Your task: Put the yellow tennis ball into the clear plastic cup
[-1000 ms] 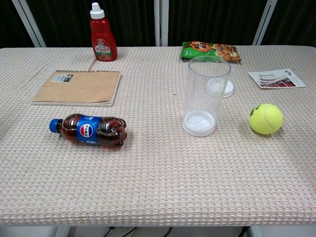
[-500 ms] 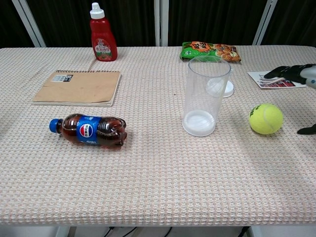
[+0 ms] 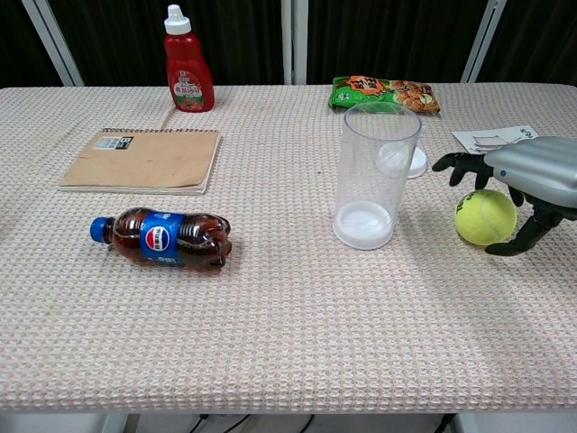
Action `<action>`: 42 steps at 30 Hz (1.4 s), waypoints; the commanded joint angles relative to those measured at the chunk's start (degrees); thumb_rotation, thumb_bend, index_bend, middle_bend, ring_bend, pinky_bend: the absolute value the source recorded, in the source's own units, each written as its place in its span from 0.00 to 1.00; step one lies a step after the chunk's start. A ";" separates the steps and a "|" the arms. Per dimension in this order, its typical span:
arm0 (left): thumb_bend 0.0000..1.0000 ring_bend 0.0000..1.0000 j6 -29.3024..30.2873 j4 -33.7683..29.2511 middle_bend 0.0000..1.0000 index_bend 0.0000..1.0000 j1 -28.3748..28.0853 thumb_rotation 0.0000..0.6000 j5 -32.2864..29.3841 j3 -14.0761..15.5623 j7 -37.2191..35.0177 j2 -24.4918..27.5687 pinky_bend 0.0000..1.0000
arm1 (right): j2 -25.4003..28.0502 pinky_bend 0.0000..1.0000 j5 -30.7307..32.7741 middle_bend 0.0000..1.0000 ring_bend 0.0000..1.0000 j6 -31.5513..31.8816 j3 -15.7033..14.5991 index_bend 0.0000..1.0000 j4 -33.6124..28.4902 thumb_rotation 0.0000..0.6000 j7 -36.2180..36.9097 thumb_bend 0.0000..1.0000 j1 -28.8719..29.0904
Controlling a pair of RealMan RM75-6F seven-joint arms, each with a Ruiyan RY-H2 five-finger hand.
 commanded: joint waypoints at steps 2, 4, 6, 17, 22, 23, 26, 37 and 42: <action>0.12 0.00 0.01 0.08 0.00 0.00 0.09 1.00 -0.08 0.00 -0.18 0.06 0.01 | 0.09 0.61 2.84 0.32 0.38 -0.31 -0.31 0.28 -0.84 1.00 -2.92 0.16 0.85; 0.12 0.00 -0.19 0.20 0.00 0.00 0.06 1.00 -0.17 0.04 -0.24 0.02 0.01 | -0.01 0.64 4.06 0.37 0.41 0.12 -0.44 0.36 -0.92 1.00 -4.37 0.17 1.03; 0.12 0.00 -0.34 0.34 0.00 0.00 0.02 1.00 -0.25 0.03 -0.30 -0.05 0.01 | -0.22 0.67 4.81 0.40 0.44 0.91 -0.44 0.42 -0.91 1.00 -5.38 0.18 1.14; 0.12 0.00 -0.17 0.68 0.00 0.00 0.15 1.00 -0.26 -0.08 -1.02 -0.03 0.01 | 4.53 0.76 0.33 0.54 0.53 7.70 2.87 0.62 -6.29 1.00 0.63 0.25 0.47; 0.12 0.00 -0.15 0.82 0.00 0.00 0.13 1.00 -0.26 -0.15 -1.24 -0.15 0.01 | 9.36 0.76 -2.47 0.54 0.53 10.42 6.27 0.62 -12.97 1.00 0.77 0.25 1.62; 0.12 0.00 -0.14 0.85 0.00 0.00 0.17 1.00 -0.32 -0.16 -1.22 -0.16 0.01 | 10.17 0.76 -2.70 0.54 0.53 10.73 6.96 0.62 -14.53 1.00 0.26 0.25 2.03; 0.12 0.00 -0.40 0.94 0.00 0.00 0.25 1.00 -0.78 -0.12 -1.00 -0.10 0.01 | 11.33 0.76 -2.86 0.54 0.53 11.07 8.45 0.62 -17.54 1.00 -1.04 0.25 3.22; 0.12 0.00 -0.10 0.83 0.00 0.00 0.43 1.00 -0.99 -0.37 -1.39 0.35 0.01 | 9.45 0.75 -0.39 0.54 0.53 6.75 8.88 0.61 -21.28 1.00 -3.88 0.24 8.44; 0.12 0.00 -0.01 1.12 0.00 0.00 0.63 1.00 -1.16 -0.35 -1.77 0.40 0.01 | 6.96 0.75 1.40 0.53 0.53 5.56 8.50 0.59 -20.16 1.00 -4.88 0.22 10.51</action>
